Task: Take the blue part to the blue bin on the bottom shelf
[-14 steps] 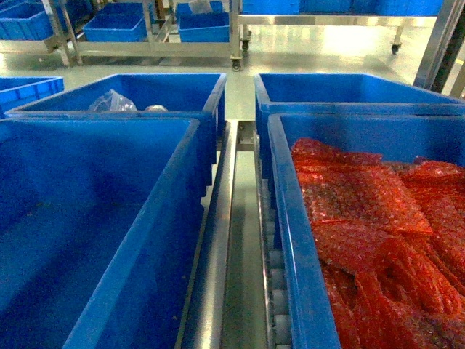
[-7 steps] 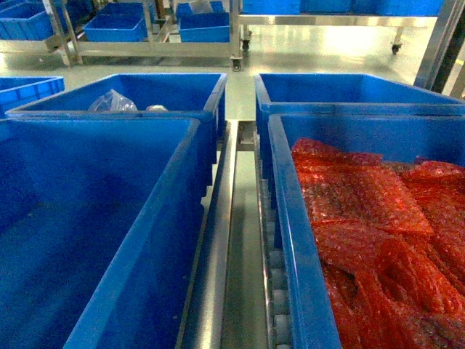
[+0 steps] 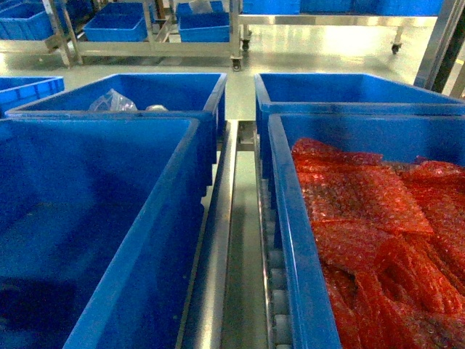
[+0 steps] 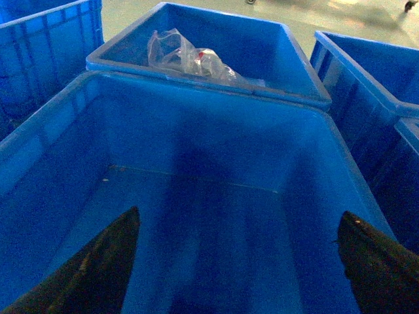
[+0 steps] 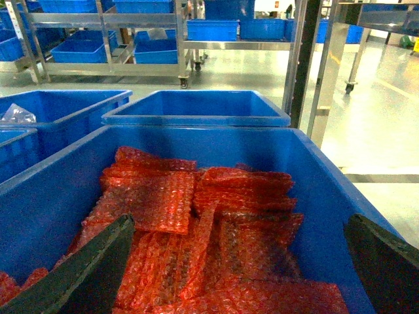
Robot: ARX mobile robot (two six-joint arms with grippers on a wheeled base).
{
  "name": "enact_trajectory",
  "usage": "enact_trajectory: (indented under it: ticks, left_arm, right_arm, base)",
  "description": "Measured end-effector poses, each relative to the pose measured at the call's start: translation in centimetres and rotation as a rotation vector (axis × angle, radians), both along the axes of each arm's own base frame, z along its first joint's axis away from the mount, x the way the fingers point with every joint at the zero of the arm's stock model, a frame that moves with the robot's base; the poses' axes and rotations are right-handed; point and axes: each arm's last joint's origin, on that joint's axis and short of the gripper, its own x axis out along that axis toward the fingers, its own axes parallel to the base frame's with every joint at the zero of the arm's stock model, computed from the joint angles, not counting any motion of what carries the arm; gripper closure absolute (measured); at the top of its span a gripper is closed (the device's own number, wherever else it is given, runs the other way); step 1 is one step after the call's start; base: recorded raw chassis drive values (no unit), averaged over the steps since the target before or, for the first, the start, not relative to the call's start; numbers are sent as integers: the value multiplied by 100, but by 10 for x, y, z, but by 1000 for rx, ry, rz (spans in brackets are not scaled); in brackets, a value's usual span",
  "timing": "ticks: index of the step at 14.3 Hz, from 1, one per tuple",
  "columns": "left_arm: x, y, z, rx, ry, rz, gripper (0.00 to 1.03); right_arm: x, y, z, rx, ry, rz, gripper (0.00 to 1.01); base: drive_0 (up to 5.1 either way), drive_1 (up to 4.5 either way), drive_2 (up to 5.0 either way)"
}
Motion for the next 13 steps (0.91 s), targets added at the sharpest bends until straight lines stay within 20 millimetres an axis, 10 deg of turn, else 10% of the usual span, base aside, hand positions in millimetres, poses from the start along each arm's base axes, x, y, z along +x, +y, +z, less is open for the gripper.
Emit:
enact_trajectory:
  ticks: [2,10,13]
  left_arm:
    - [1,0,1,14,-57,-14,8]
    - [-50,31,-29,130,-277,-66,101]
    - [-63,39,-37,133,-274,-57,101]
  right_arm:
    - [0,0,0,0,0,0,3]
    - [0,0,0,0,0,0,3]
    - [0,0,0,0,-1,0,3]
  base:
    - [0,0,0]
    - [0,0,0]
    - [0,0,0]
